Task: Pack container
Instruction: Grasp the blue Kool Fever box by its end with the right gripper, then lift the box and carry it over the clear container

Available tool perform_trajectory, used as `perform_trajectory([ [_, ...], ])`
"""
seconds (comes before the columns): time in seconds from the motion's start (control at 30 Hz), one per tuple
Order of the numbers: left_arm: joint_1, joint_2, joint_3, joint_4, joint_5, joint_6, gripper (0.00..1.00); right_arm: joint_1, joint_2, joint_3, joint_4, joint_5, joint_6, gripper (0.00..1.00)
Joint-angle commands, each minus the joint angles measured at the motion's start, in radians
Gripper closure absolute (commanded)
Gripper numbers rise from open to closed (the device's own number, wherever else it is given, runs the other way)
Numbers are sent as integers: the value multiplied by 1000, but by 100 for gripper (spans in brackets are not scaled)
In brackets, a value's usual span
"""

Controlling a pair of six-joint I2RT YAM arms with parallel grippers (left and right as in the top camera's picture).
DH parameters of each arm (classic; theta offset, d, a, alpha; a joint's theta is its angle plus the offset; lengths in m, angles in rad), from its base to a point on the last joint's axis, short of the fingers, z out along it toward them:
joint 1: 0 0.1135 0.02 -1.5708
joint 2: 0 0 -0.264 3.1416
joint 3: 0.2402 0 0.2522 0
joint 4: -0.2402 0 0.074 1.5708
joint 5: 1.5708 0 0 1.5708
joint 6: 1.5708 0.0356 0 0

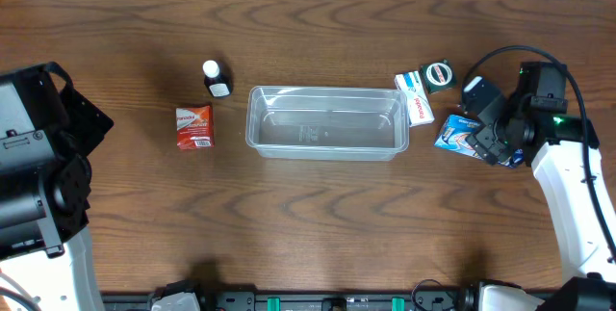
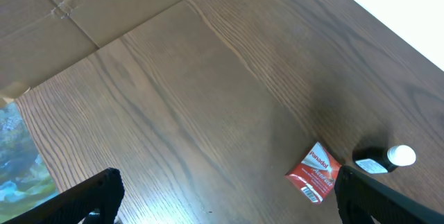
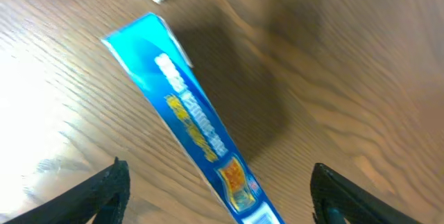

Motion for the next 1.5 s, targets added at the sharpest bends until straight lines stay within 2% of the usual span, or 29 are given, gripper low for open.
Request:
perform_trajectory([
  [0.0,6,3,19,-1,-13,6,2,-6,34,21,-1,-69,13,25],
  [0.13,6,3,19,-1,-13,6,2,-8,68,21,-1,-68,13,35],
  [0.4,6,3,19,-1,-13,6,2,-9,127,21,18,27,-10,34],
  [0.5,6,3,19,-1,-13,6,2,-9,127,21,31,42,-10,40],
  [0.57,6,3,19,-1,-13,6,2,-9,127,21,42,66,-10,49],
  [0.6,6,3,19,-1,-13,6,2,-9,127,21,48,80,-10,58],
  [0.67,6,3,19,-1,-13,6,2,-9,127,21,57,98,-10,83],
  [0.7,6,3,19,-1,-13,6,2,-9,127,21,60,101,-10,88],
  [0.97,6,3,19,-1,-13,6,2,-8,127,21,71,100,3,89],
  [1.13,6,3,19,-1,-13,6,2,10,126,61,70,101,55,93],
  [1.33,6,3,19,-1,-13,6,2,91,119,275,44,91,190,97],
  [1.47,6,3,19,-1,-13,6,2,176,119,455,17,32,191,99],
])
